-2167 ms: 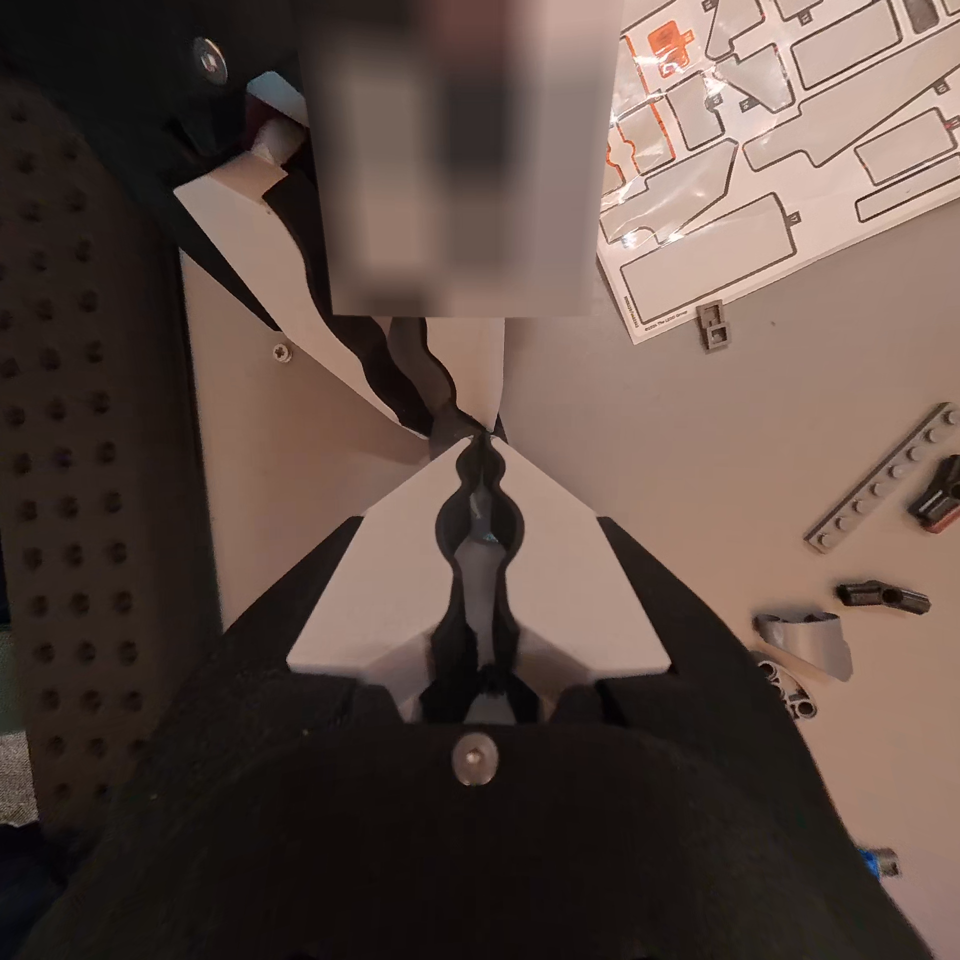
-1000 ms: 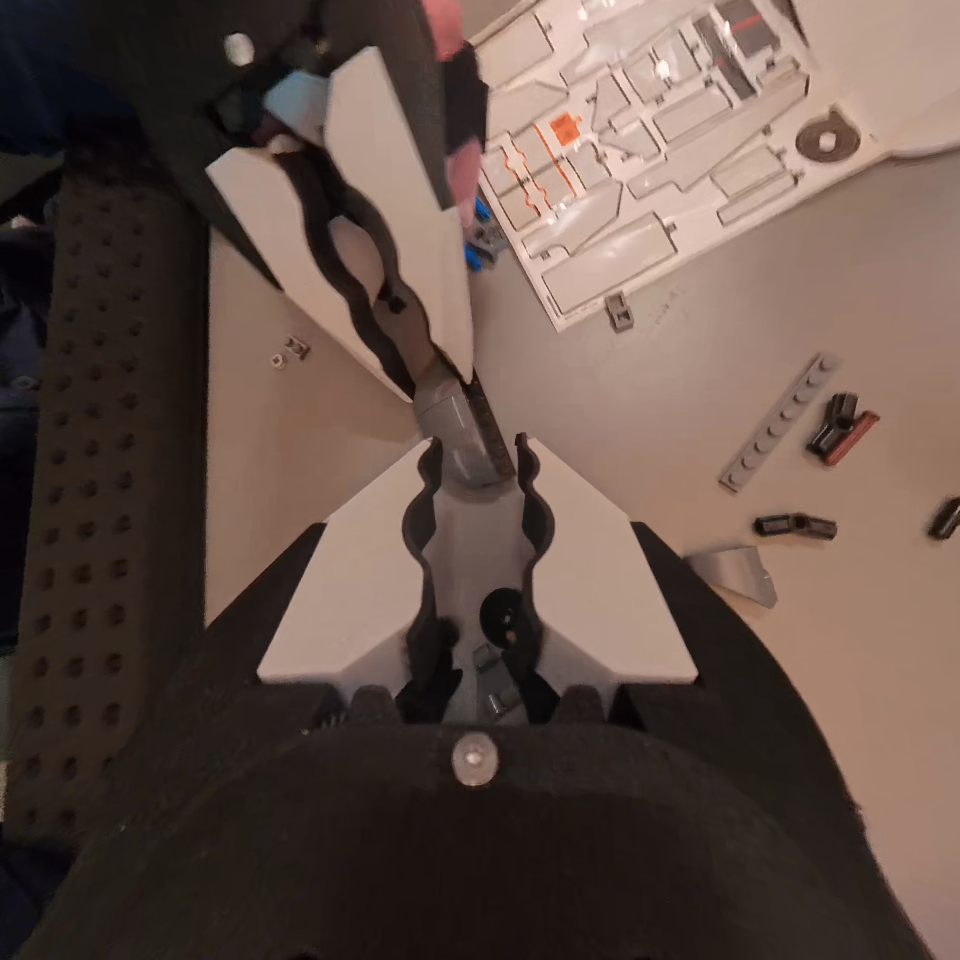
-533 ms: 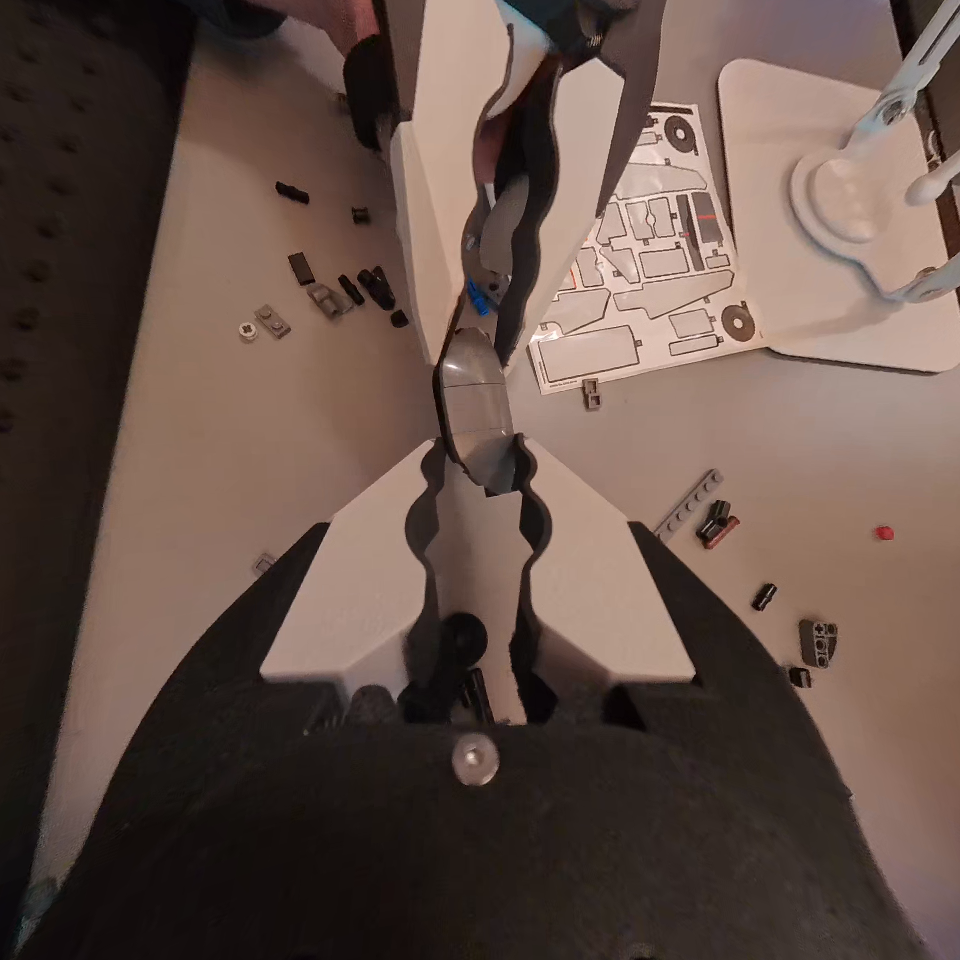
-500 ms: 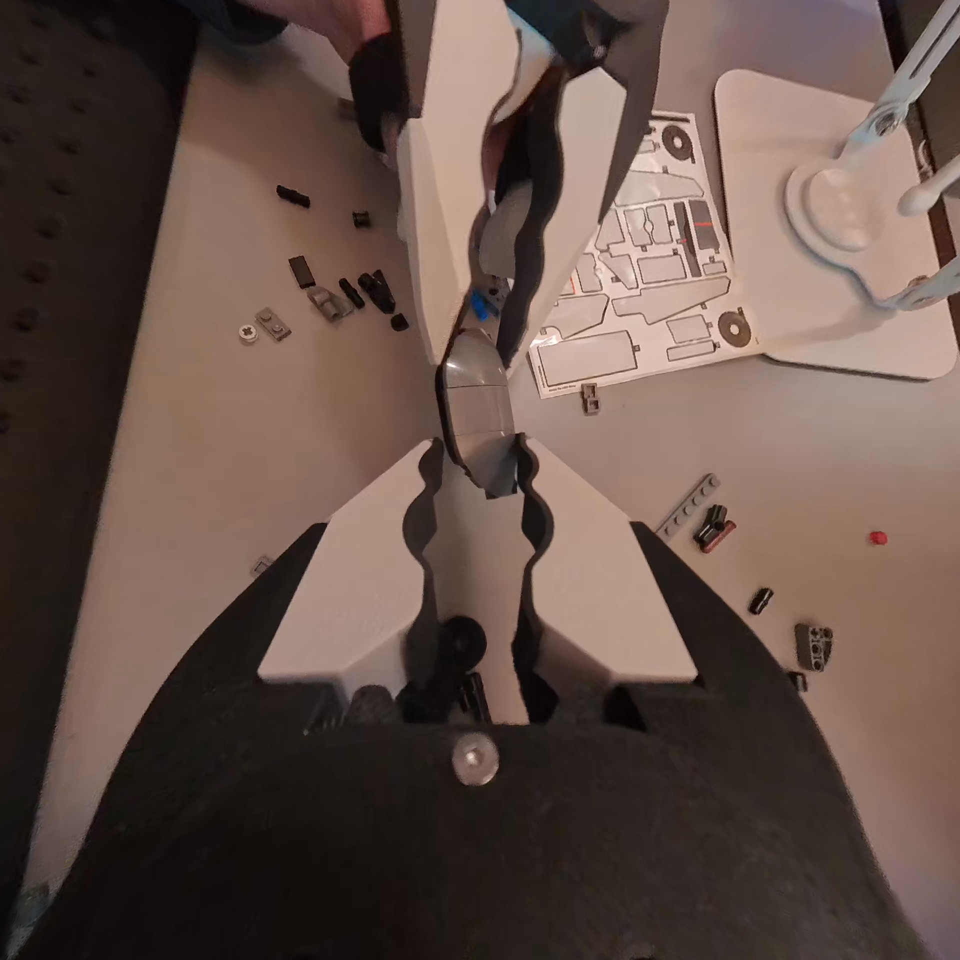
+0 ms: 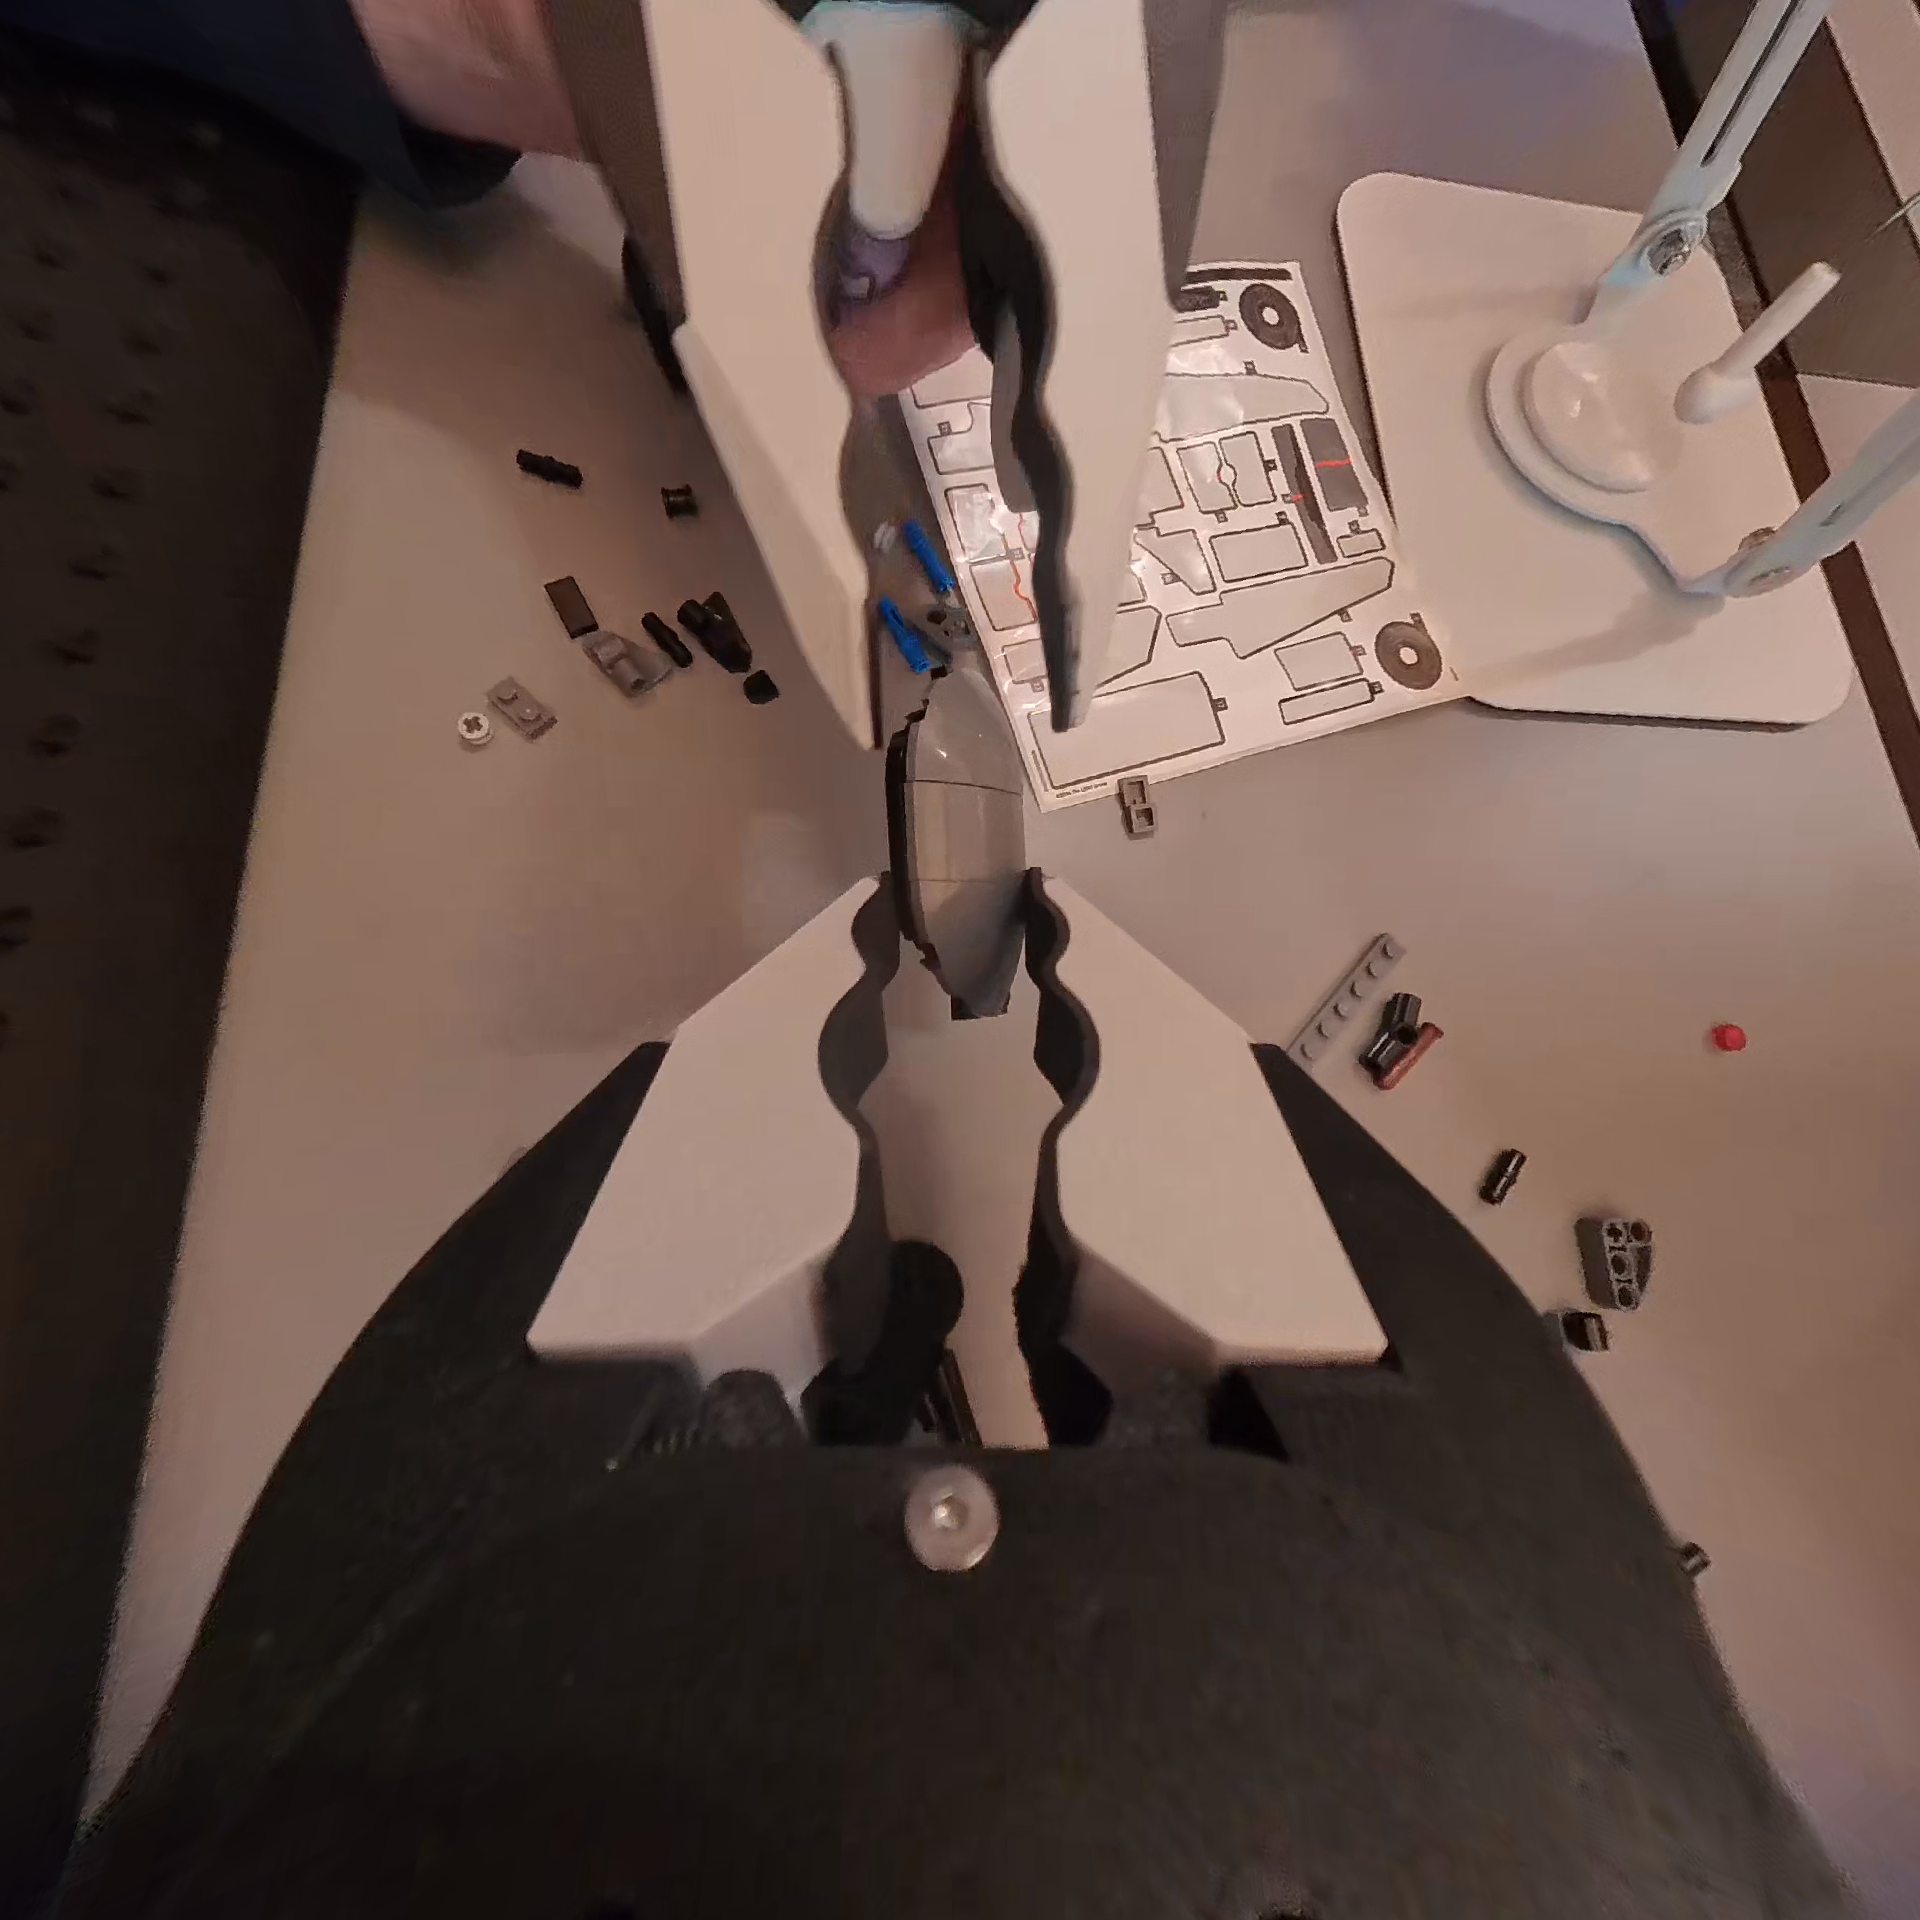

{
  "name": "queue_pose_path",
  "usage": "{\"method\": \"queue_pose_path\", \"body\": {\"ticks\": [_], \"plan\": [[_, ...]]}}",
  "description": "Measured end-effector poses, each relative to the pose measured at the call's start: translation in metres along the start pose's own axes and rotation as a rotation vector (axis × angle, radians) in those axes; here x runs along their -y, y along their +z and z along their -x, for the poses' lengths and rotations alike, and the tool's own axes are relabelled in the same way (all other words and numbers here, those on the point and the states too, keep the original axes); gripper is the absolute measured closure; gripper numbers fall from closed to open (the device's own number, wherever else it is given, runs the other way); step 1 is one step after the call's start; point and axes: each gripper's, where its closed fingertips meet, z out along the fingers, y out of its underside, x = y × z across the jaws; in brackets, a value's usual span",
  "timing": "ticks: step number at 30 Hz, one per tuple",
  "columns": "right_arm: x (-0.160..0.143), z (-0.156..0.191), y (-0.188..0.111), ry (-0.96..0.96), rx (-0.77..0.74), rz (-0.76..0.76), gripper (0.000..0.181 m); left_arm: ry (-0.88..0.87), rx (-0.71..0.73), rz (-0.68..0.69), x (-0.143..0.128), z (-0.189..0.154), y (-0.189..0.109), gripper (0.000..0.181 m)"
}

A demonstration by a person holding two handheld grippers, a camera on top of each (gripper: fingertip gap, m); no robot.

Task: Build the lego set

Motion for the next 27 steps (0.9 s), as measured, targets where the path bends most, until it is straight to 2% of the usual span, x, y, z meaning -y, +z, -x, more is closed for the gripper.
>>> {"method": "queue_pose_path", "body": {"ticks": [3, 11, 22, 27], "plan": [[0.004, 0.002, -0.002, 0.025, 0.02, -0.023, 0.159, 0.172, 0.111, 0.065, -0.001, 0.001, 0.005, 0.162], [-0.002, 0.006, 0.001, 0.097, 0.085, -0.003, 0.16, 0.347, 0.181, 0.11, 0.004, -0.005, 0.007, 0.171], [-0.004, 0.008, 0.001, 0.141, 0.119, -0.006, 0.161, 0.413, 0.222, 0.204, 0.001, -0.009, 0.009, 0.173], [-0.001, 0.004, -0.003, 0.156, 0.109, -0.033, 0.162, 0.367, 0.242, 0.136, 0.011, -0.004, 0.007, 0.173]]}}
